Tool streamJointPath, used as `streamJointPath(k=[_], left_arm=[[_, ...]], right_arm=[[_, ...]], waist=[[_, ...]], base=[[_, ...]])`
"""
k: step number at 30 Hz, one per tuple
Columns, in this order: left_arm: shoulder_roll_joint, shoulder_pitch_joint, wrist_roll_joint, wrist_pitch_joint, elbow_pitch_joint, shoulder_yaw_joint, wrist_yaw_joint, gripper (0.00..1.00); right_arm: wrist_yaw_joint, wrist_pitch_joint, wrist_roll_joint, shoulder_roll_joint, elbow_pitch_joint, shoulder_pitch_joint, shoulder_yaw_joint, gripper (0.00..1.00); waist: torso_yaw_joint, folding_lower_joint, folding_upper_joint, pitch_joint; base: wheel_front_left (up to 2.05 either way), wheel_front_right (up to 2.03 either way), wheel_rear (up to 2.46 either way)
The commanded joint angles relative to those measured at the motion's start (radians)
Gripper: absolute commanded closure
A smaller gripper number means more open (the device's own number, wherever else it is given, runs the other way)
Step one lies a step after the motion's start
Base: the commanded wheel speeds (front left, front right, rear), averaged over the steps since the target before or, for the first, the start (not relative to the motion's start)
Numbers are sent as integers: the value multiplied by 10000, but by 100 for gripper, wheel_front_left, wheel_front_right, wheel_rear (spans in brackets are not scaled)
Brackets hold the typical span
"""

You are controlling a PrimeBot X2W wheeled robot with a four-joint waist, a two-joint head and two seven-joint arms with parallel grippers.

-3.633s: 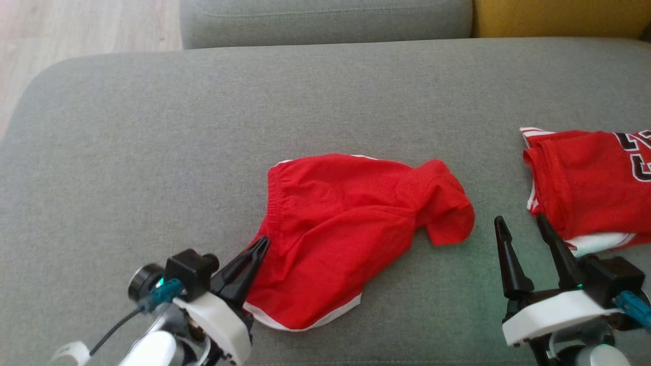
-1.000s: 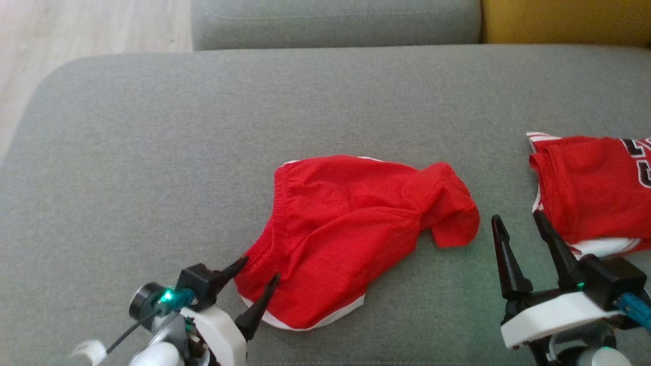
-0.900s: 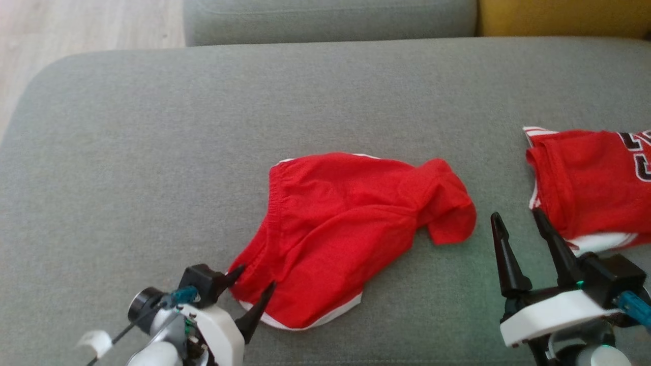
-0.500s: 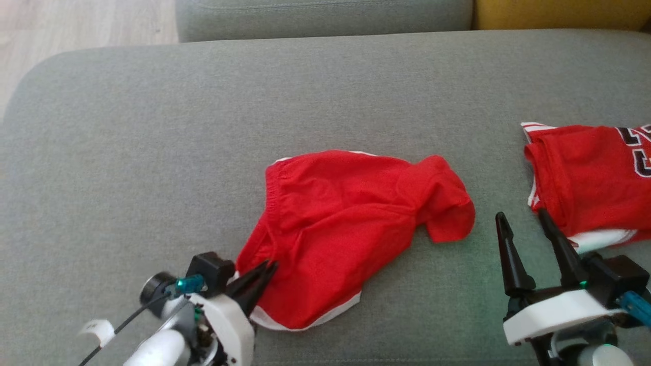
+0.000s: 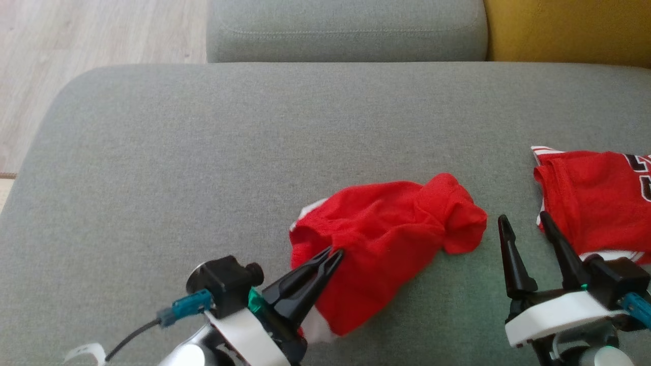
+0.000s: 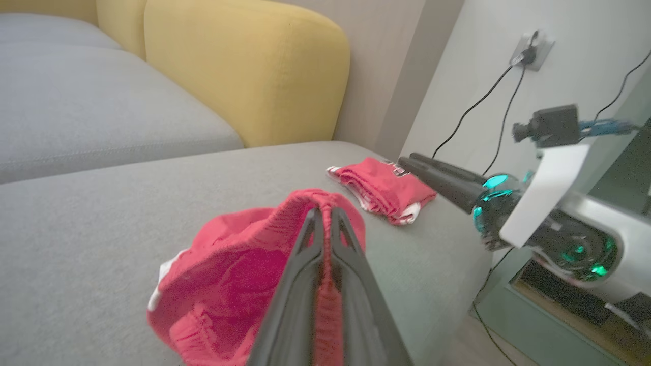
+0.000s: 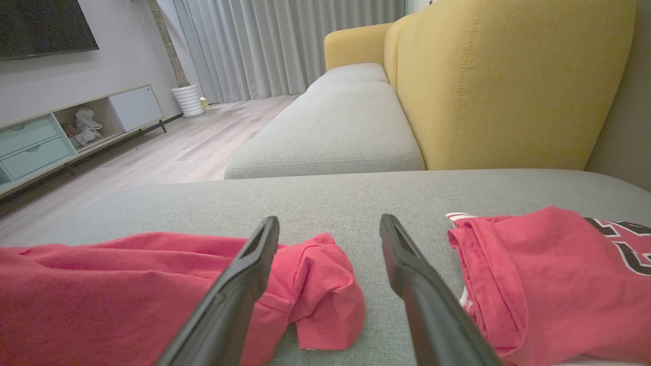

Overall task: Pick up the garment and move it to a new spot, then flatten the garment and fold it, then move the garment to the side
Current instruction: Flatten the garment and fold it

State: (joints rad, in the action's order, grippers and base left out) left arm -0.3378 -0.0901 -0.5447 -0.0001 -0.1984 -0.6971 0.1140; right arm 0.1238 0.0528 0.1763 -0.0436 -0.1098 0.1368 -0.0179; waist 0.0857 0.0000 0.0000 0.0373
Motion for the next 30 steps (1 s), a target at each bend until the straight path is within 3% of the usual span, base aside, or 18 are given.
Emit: streamJointPath(k=[1, 6, 10, 14, 26, 27, 28, 29, 30], left_arm=[[-47, -428, 5, -40, -433, 422, -33, 100], [230, -681, -215, -118, -679, 749, -314, 100], [441, -1246, -266, -386, 73, 1279, -567, 100], [633, -2020, -365, -862, 1622, 1876, -664, 100], [841, -4807, -440, -2151, 7443, 2807, -289, 100], [879, -4961, -466, -2174, 7881, 2759, -208, 71], [904, -5098, -461, -2193, 8291, 2695, -150, 25], [920, -5230, -427, -2244, 8636, 2649, -111, 0], [933, -5318, -370, -2277, 8960, 2565, -77, 0]], right_arm=[[69, 13, 52, -66, -298, -186, -196, 0], [69, 66, 57, -66, -387, -219, -207, 0], [69, 92, 58, -66, -467, -315, -205, 0], [69, 84, 61, -66, -521, -462, -268, 0], [69, -100, 88, -66, -403, -1077, -538, 0], [69, -125, 99, -66, -370, -1114, -547, 0], [69, -147, 110, -66, -339, -1143, -555, 0], [69, -167, 122, -66, -311, -1166, -559, 0], [69, -194, 136, -66, -290, -1190, -563, 0]], waist=[[-4, 0, 0, -28], [-176, 0, 0, 68], [-417, 0, 0, 358], [-724, 0, 0, 784], [-1388, 0, 0, 1973], [-1404, 0, 0, 2001], [-1416, 0, 0, 2022], [-1423, 0, 0, 2038], [-1423, 0, 0, 2038]], base=[[0, 0, 0], [0, 0, 0], [0, 0, 0], [0, 0, 0], [0, 0, 0], [0, 0, 0], [0, 0, 0], [0, 0, 0], [0, 0, 0]])
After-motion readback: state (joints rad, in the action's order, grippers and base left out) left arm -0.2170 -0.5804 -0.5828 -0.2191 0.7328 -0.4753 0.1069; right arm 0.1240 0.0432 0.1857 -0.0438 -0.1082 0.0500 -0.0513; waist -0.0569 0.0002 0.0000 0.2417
